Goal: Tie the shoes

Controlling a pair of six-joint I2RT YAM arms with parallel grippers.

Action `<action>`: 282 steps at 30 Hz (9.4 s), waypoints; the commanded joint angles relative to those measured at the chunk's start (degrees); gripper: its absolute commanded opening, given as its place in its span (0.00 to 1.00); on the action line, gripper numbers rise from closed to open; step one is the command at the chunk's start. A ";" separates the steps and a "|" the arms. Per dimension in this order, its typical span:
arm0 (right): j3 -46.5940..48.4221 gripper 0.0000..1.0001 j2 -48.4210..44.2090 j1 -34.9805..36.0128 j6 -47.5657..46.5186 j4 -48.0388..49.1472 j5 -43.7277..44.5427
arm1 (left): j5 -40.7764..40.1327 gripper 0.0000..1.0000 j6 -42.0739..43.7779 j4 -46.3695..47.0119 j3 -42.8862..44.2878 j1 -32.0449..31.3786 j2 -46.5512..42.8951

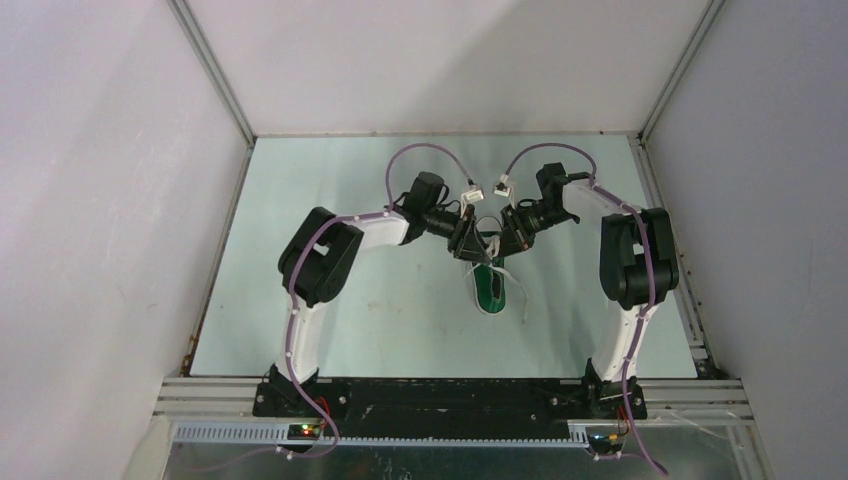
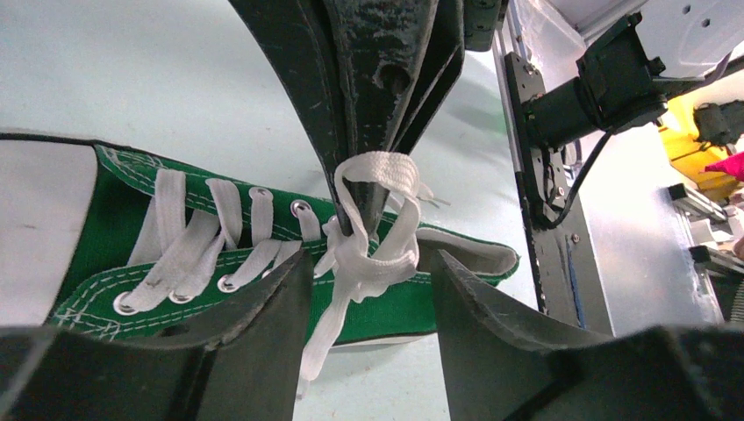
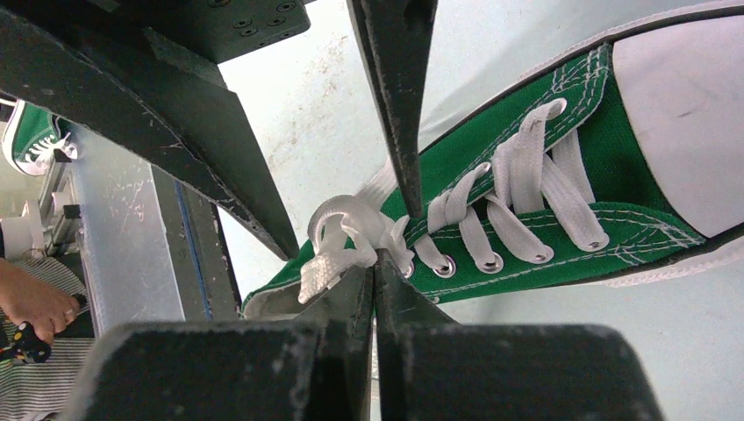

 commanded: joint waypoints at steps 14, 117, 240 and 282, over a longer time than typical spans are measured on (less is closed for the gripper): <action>2.17 0.00 -0.29 -0.39 0.79 -0.34 -0.78 | -0.51 0.15 3.66 -2.79 3.48 -0.30 -1.87; 10.19 0.19 3.75 1.33 -7.40 -1.64 2.73 | -24.57 0.00 20.19 0.75 -5.72 -5.11 -12.75; 7.52 0.50 -2.88 -7.06 2.55 -9.27 2.74 | -20.40 0.55 27.37 -13.93 -6.37 -5.32 -15.25; 8.33 0.00 2.08 -1.60 11.75 -10.80 -7.48 | -20.36 0.57 40.17 -22.90 2.87 -8.02 -11.83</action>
